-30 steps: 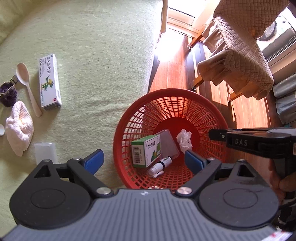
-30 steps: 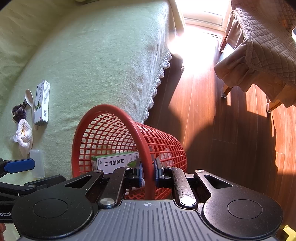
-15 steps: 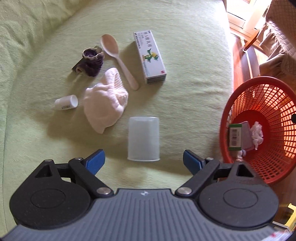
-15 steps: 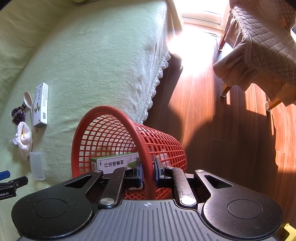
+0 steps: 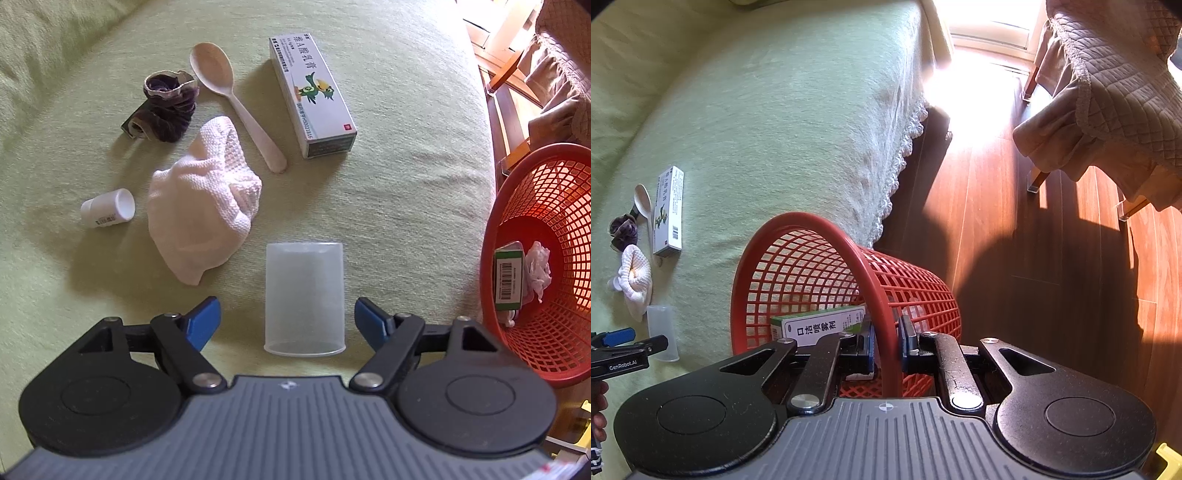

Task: Organize objects
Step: 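Grasp the clear plastic cup with the left tool, then carry the cup into the red basket and open the left tool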

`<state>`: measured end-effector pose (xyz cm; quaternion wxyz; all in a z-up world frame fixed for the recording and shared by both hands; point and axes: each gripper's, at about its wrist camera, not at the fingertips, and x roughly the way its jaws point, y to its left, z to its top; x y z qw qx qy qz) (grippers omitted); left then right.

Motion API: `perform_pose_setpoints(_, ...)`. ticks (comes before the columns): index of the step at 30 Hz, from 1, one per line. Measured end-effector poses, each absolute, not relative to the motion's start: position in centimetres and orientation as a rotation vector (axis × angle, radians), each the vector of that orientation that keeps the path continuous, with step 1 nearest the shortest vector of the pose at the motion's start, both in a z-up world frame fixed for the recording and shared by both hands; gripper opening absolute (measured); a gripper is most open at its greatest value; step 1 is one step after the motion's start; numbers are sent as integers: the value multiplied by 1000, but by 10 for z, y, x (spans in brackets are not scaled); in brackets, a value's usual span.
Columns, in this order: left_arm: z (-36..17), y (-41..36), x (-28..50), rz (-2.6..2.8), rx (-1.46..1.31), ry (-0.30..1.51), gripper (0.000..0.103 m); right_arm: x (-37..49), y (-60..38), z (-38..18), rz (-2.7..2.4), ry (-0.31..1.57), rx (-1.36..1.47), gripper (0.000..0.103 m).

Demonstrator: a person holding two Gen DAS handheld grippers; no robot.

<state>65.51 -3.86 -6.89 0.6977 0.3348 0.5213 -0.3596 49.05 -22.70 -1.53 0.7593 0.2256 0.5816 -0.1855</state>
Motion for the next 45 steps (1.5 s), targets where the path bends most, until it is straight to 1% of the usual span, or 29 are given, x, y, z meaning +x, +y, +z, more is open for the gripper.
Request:
perform_pose_setpoints(5,-78,-48,653,-829,779,1157,74,490,-228,-16,-408,1265,495,9)
perform_pose_setpoints(9,-86,-54,652,-833,784,1163,66,491,-228,-16,-407,1266,494,9)
perform_pose_setpoints(11,-90,-56,652,-836,796,1164,60,491,-228,-16,-407,1266,495,9)
perform_pose_setpoints(12,-91,-57,652,-834,802,1164,51,491,-228,-16,-407,1266,495,9)
perform_pose_setpoints(13,-93,-57,652,-831,807,1165,47,491,-228,-16,-407,1266,494,9)
perform_pose_setpoints(28,-89,-53,642,-847,790,1145,47,489,-227,-17,-399,1263,496,9)
perform_pose_setpoints(36,-54,-61,634,-856,751,1169,47,488,-229,-17,-392,1262,498,9)
perform_pose_setpoints(45,-13,-86,601,-920,712,1195,47,488,-227,-18,-388,1261,496,9)
